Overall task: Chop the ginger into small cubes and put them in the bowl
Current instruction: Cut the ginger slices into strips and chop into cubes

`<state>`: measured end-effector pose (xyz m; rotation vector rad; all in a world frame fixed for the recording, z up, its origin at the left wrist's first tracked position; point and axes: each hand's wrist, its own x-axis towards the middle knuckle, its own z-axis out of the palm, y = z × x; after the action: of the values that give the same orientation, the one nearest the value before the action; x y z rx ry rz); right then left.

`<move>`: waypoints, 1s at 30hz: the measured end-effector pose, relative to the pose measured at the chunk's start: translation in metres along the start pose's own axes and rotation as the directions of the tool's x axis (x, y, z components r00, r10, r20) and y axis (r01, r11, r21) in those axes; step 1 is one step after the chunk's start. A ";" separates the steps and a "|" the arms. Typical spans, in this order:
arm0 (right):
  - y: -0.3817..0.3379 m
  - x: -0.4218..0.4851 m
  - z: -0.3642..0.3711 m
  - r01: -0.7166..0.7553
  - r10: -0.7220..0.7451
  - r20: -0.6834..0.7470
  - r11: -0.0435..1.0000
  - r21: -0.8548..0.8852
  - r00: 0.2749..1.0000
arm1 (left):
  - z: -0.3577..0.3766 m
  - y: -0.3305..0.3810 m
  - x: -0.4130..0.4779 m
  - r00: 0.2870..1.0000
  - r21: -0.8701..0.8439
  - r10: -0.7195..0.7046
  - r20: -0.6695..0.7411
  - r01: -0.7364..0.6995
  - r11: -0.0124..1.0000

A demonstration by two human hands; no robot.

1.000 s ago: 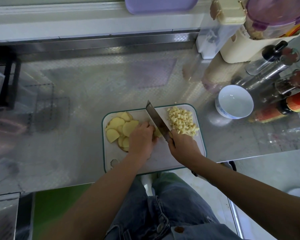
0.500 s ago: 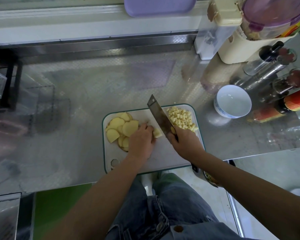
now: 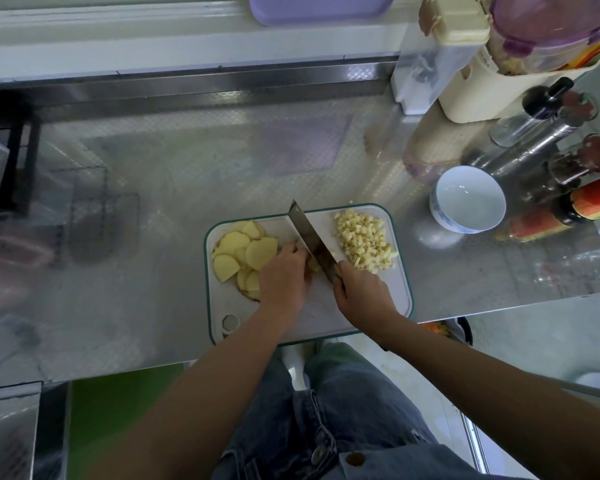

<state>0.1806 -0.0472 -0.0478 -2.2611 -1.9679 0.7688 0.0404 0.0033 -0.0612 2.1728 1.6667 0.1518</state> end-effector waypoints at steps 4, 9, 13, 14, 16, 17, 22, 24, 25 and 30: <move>0.001 0.002 -0.003 0.010 -0.009 -0.021 0.999 0.039 1.000 | -0.001 0.001 -0.001 1.000 -0.006 -0.001 0.006 0.001 1.000; 0.002 0.008 -0.020 0.008 -0.001 -0.059 0.992 0.126 0.998 | 0.000 -0.003 -0.004 1.000 -0.017 0.001 0.017 -0.001 1.000; 0.000 0.006 -0.025 0.034 -0.033 -0.008 0.997 0.074 0.999 | -0.001 -0.001 -0.004 1.000 -0.008 -0.021 0.016 0.021 1.000; 0.000 0.005 -0.023 0.032 -0.033 0.010 0.997 0.064 0.999 | -0.001 -0.001 -0.003 1.000 -0.010 -0.023 0.009 0.023 1.000; -0.001 0.003 -0.018 0.024 -0.026 0.042 0.999 0.042 0.999 | -0.001 0.000 -0.003 1.000 -0.019 -0.029 -0.003 0.029 0.999; -0.001 0.002 -0.015 0.022 -0.023 0.047 0.999 0.035 0.999 | 0.000 0.000 -0.002 0.999 -0.020 -0.033 -0.004 0.033 0.999; -0.003 -0.002 -0.001 -0.008 0.007 0.026 1.000 0.030 1.000 | 0.002 -0.003 -0.001 0.999 -0.038 -0.035 0.001 0.035 0.999; -0.004 -0.003 0.003 -0.017 0.016 0.012 0.999 0.027 1.000 | 0.001 -0.003 -0.001 1.000 -0.043 -0.028 0.004 0.028 0.999; -0.004 -0.004 0.004 -0.016 0.016 -0.002 0.999 0.034 1.000 | 0.001 -0.003 -0.001 1.000 -0.045 -0.025 0.005 0.025 0.999; -0.004 0.002 -0.007 -0.015 0.016 -0.004 0.991 0.130 1.000 | -0.001 -0.003 -0.002 1.000 -0.053 -0.022 -0.004 0.022 0.998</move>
<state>0.1798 -0.0424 -0.0413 -2.2042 -1.8420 0.8646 0.0369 0.0022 -0.0613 2.1160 1.6688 0.1925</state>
